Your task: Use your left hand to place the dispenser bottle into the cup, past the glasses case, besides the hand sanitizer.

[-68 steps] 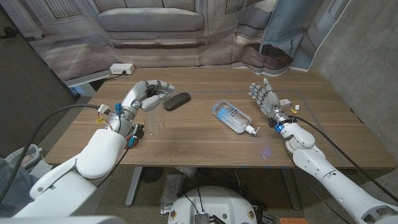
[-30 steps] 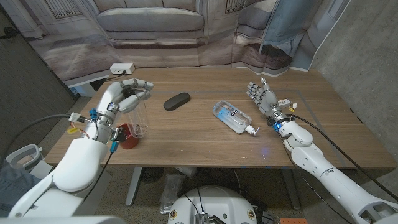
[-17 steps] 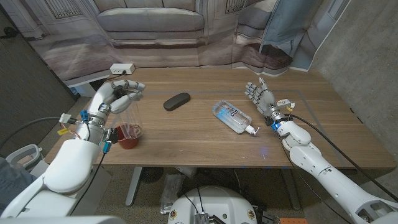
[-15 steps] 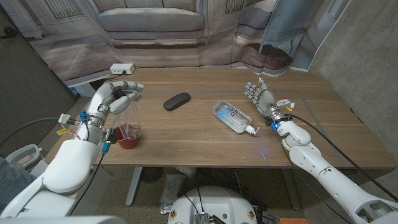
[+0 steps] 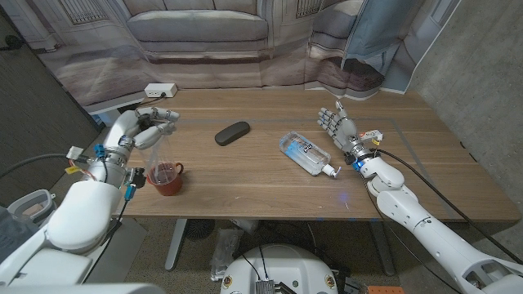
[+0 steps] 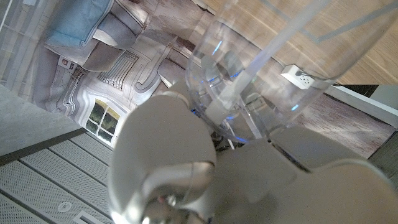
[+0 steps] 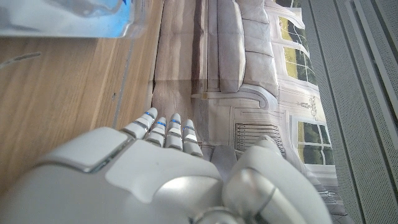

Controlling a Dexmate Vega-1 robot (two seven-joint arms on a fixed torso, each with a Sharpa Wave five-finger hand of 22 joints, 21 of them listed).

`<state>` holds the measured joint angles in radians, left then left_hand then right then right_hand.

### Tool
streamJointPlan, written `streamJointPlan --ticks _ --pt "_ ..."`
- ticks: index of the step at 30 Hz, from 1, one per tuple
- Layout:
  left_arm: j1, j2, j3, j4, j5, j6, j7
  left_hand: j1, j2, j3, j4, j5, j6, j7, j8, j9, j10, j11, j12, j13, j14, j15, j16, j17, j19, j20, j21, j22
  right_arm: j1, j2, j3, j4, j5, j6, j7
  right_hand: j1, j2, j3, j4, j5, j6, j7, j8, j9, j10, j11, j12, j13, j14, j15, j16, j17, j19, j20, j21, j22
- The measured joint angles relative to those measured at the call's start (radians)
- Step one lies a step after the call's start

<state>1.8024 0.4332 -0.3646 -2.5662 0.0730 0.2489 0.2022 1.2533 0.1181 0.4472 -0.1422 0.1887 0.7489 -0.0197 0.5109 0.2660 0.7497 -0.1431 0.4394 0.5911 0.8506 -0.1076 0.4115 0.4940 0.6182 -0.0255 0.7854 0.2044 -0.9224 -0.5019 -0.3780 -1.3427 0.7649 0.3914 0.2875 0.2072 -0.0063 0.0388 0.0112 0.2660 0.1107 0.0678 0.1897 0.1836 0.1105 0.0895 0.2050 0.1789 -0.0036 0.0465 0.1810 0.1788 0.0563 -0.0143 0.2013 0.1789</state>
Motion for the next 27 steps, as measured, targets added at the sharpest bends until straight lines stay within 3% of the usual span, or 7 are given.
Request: streamJointPlan --ticks 27 --pt "-0.060 0.020 -0.085 0.066 -0.093 0.043 -0.055 0.000 0.000 0.008 0.000 0.000 0.011 -0.004 0.000 -0.006 0.009 -0.002 -0.007 0.019 0.009 -0.002 0.000 0.014 -0.008 -0.009 0.025 0.000 0.026 0.024 -0.023 0.009 -0.017 -0.008 -0.016 0.000 0.000 0.000 0.000 0.000 0.000 0.000 0.000 0.000 0.000 0.000 0.000 0.000 0.000 0.000 0.000 0.000 0.000 0.000 0.000 0.000"
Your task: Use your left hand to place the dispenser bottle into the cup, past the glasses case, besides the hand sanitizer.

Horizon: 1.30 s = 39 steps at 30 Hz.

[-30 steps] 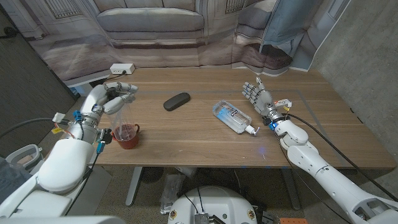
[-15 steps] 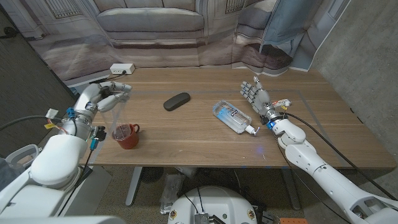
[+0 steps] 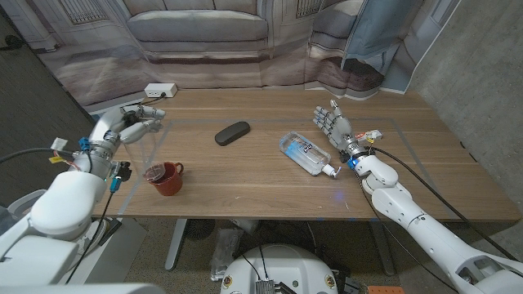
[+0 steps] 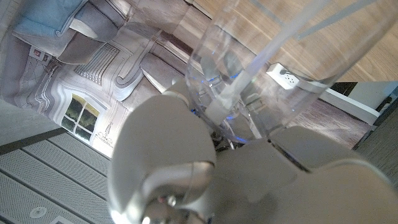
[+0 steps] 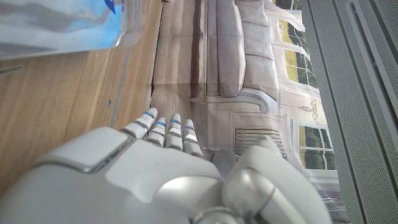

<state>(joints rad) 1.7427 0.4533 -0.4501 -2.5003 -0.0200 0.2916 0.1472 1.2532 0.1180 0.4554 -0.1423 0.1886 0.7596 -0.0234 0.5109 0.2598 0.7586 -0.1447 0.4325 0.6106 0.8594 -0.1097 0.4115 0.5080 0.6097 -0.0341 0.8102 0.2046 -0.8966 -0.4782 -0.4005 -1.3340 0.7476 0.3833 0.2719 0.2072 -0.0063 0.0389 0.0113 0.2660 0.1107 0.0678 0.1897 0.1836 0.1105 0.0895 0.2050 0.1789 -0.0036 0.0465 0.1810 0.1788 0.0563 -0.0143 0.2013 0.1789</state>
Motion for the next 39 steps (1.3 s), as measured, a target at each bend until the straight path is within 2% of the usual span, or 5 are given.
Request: streamJointPlan --ticks 24,27,39 --pt "-0.058 0.054 -0.058 0.064 -0.063 0.076 -0.039 -0.003 -0.003 0.008 0.000 0.000 0.000 0.000 0.000 0.000 0.000 0.000 -0.008 0.018 0.000 0.000 -0.006 0.009 -0.023 0.009 0.018 0.000 0.034 0.026 -0.017 0.036 -0.010 -0.004 0.000 0.007 0.007 0.000 0.000 0.000 0.000 0.000 0.000 0.000 0.000 0.000 0.000 0.000 0.004 0.004 0.000 0.000 0.009 0.002 0.000 0.000" --pt "-0.064 0.060 -0.064 0.076 -0.074 0.080 -0.043 -0.003 -0.003 0.008 0.000 0.000 0.000 0.000 0.000 0.000 0.009 0.009 -0.008 0.018 0.000 0.000 -0.006 0.009 -0.023 0.009 0.022 -0.002 0.037 0.029 -0.018 0.041 -0.012 -0.004 0.000 0.007 0.007 -0.003 -0.003 0.000 0.000 0.000 0.000 0.000 0.000 0.000 0.000 0.000 0.004 0.004 0.000 0.000 0.015 -0.004 0.000 0.000" --pt "-0.085 0.074 -0.072 0.122 -0.102 0.066 -0.043 -0.003 -0.003 0.015 0.001 0.000 0.004 0.004 0.000 0.000 0.009 0.009 -0.009 0.023 0.000 0.000 -0.006 0.014 -0.023 0.009 0.034 -0.005 0.044 0.032 -0.021 0.048 -0.018 -0.001 0.001 0.007 0.007 -0.003 -0.003 0.000 0.000 0.000 0.000 0.000 0.000 0.000 0.000 0.000 0.007 0.007 0.000 0.000 0.014 -0.004 0.000 0.000"
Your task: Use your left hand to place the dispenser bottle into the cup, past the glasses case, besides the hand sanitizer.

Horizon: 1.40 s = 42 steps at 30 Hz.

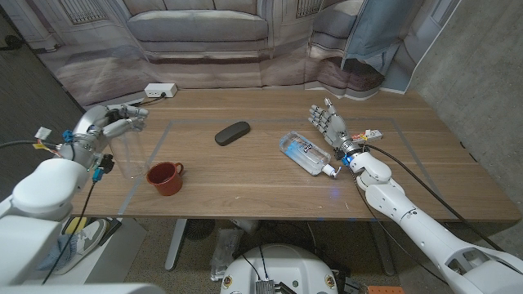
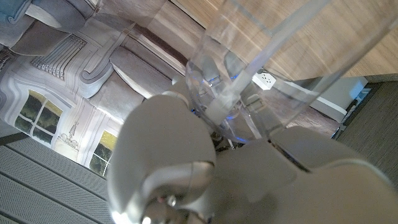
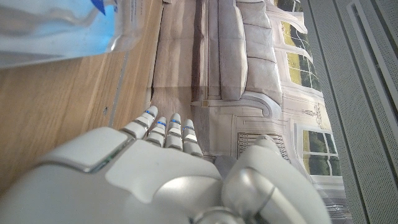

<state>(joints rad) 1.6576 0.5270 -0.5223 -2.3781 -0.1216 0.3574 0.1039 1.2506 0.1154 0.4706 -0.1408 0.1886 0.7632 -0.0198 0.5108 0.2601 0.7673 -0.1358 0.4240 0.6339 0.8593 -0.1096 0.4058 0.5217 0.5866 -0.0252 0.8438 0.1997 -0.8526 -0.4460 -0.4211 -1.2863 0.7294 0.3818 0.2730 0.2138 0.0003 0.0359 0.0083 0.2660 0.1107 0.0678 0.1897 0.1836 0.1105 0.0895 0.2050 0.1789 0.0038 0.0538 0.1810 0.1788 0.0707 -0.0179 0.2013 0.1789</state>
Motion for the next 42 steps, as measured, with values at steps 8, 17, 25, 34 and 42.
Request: streamJointPlan --ticks 8,17,25,34,42 --pt "-0.025 0.020 0.016 0.035 -0.009 -0.029 0.007 0.000 0.000 0.000 0.000 0.000 0.005 -0.005 0.000 -0.004 0.007 -0.007 -0.001 0.005 0.000 0.000 -0.006 0.005 -0.010 0.000 0.007 0.000 -0.008 -0.006 0.002 -0.011 -0.002 0.003 -0.008 0.000 0.000 0.000 0.000 0.000 0.000 0.000 0.000 0.000 0.000 0.000 0.000 0.000 0.000 0.000 0.000 0.000 0.005 0.006 0.000 0.000" --pt "-0.069 0.058 0.054 0.077 -0.021 -0.050 0.014 -0.001 -0.001 0.000 0.000 0.000 0.019 -0.008 0.007 -0.005 0.018 -0.010 -0.003 0.008 0.000 0.000 -0.008 0.009 -0.016 -0.006 0.012 0.000 -0.020 -0.013 0.011 -0.022 -0.001 0.007 -0.016 0.000 0.000 0.000 0.000 0.000 0.000 0.000 0.000 0.000 0.000 0.000 0.000 0.000 0.000 0.000 0.000 0.000 0.005 0.005 0.000 0.000" --pt "-0.094 0.088 0.087 0.099 -0.030 -0.054 0.023 -0.001 -0.001 0.000 0.000 0.000 0.022 -0.011 0.007 -0.005 0.018 -0.010 -0.004 0.013 0.000 0.000 -0.008 0.009 -0.016 -0.006 0.019 0.000 -0.030 -0.020 0.019 -0.028 0.004 0.012 -0.020 0.000 0.000 -0.003 -0.003 0.000 0.000 0.000 0.000 0.000 0.000 0.000 0.000 0.000 0.000 0.000 0.000 0.000 0.005 0.005 0.000 0.000" --pt "-0.093 0.100 0.106 0.105 -0.036 -0.062 0.041 -0.003 -0.003 0.000 0.000 0.000 0.022 -0.011 0.007 -0.005 0.022 -0.007 -0.004 0.013 0.000 0.000 -0.008 0.014 -0.016 -0.006 0.026 -0.005 -0.042 -0.027 0.026 -0.035 0.010 0.016 -0.020 0.000 0.000 -0.003 -0.003 0.000 0.000 0.000 0.000 0.000 0.000 0.000 0.000 0.000 0.000 0.000 0.000 0.000 0.005 0.005 0.000 0.000" --pt "-0.068 0.090 0.120 0.104 -0.022 -0.103 0.071 -0.008 -0.008 0.007 0.001 0.000 0.032 -0.011 0.011 -0.005 0.027 -0.013 -0.012 0.013 0.010 -0.001 -0.008 0.019 -0.023 -0.013 0.033 -0.005 -0.050 -0.031 0.029 -0.040 0.016 0.020 -0.016 0.000 0.000 -0.003 -0.003 0.000 0.000 0.000 0.000 0.000 0.000 0.000 0.000 0.000 0.000 0.000 0.000 0.000 0.005 0.005 0.000 0.000"
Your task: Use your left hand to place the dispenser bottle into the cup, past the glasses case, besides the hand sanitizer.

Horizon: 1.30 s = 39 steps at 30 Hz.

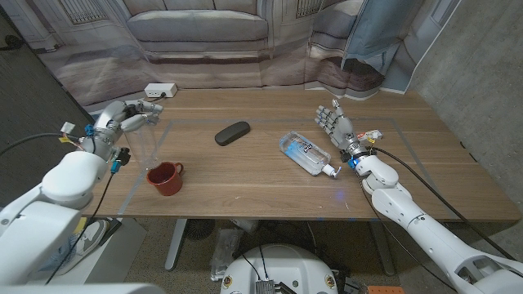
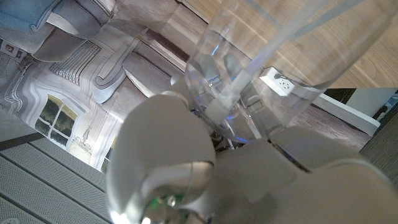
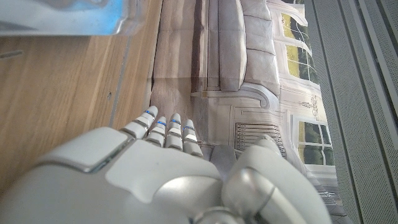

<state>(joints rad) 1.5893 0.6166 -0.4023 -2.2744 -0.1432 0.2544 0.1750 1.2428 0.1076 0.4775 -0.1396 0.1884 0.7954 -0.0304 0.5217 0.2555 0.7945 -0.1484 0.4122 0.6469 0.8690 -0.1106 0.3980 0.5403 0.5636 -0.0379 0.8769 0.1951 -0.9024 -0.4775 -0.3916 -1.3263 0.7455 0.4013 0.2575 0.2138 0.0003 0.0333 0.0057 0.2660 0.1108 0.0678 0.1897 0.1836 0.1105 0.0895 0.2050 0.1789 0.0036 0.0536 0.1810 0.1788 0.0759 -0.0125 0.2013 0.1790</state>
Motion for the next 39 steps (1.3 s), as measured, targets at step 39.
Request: streamJointPlan --ticks 39 --pt "0.013 -0.048 0.129 0.093 0.161 -0.242 0.145 0.001 -0.001 0.004 -0.004 -0.003 0.027 -0.020 0.000 -0.019 0.029 -0.008 -0.001 0.007 0.004 -0.004 0.000 0.028 -0.018 -0.011 0.019 -0.005 -0.021 -0.013 0.006 -0.012 0.003 0.013 0.009 -0.005 0.005 -0.004 0.004 0.000 0.000 0.000 0.000 0.000 0.000 0.000 0.000 0.000 0.000 0.000 0.000 0.000 0.000 0.000 0.000 0.000"
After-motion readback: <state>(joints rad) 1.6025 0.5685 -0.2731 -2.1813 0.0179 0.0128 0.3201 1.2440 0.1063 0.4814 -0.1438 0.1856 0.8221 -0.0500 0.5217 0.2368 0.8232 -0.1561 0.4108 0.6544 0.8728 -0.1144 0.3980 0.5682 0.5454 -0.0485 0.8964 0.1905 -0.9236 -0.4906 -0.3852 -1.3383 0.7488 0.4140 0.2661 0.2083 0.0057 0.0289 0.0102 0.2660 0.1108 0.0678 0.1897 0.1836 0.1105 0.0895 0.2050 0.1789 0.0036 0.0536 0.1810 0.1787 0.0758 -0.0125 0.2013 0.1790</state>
